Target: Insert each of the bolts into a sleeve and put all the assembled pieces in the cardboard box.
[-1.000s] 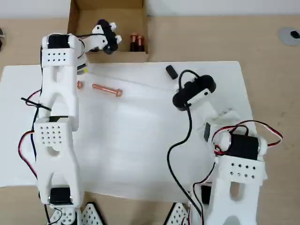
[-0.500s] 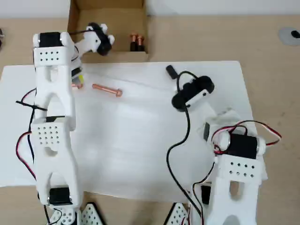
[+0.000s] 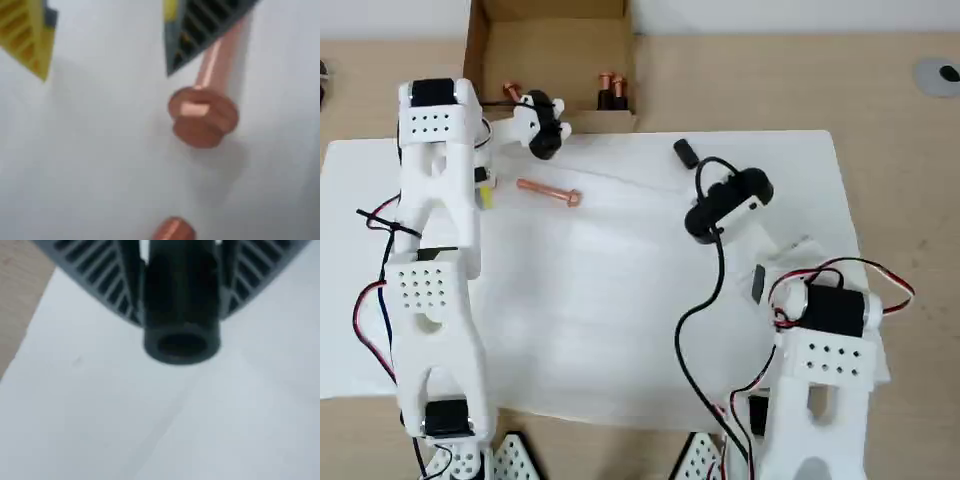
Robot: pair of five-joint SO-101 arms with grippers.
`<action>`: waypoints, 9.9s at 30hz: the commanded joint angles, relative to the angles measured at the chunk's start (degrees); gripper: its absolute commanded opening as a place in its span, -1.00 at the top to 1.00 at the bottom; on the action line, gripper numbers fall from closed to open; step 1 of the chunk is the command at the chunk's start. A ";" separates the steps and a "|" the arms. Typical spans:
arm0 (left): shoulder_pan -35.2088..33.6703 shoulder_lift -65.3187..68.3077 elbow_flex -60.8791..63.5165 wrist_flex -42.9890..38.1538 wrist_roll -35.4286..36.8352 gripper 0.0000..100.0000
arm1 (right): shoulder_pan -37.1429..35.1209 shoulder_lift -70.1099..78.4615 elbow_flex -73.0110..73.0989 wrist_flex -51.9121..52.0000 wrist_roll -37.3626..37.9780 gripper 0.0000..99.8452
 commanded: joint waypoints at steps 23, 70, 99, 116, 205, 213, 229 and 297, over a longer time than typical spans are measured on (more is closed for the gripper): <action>-1.67 -12.70 0.00 0.53 -13.63 0.28 | -0.40 -1.01 2.59 -0.70 0.53 0.98; -3.08 12.79 -24.26 -1.23 -8.70 0.76 | -0.40 -0.84 2.59 1.14 2.55 0.98; -0.97 26.07 -24.88 -7.82 -8.79 0.76 | -0.48 2.24 -3.56 8.09 4.31 0.98; -2.11 26.24 -39.21 -1.32 9.67 0.97 | -0.75 12.35 -13.05 7.65 4.13 0.98; 16.26 -142.37 108.13 -28.57 114.29 0.98 | -0.75 -54.64 33.54 -44.75 -26.81 0.98; 16.88 -152.57 115.87 -37.54 114.29 0.98 | -11.56 -54.11 48.04 -57.23 -26.90 0.98; 19.60 -153.71 135.91 -81.67 104.26 0.98 | -28.00 -54.55 47.87 -57.67 -33.05 0.98; 38.95 -153.63 148.48 -101.45 104.62 0.98 | -42.33 -54.55 47.96 -54.51 -42.02 0.98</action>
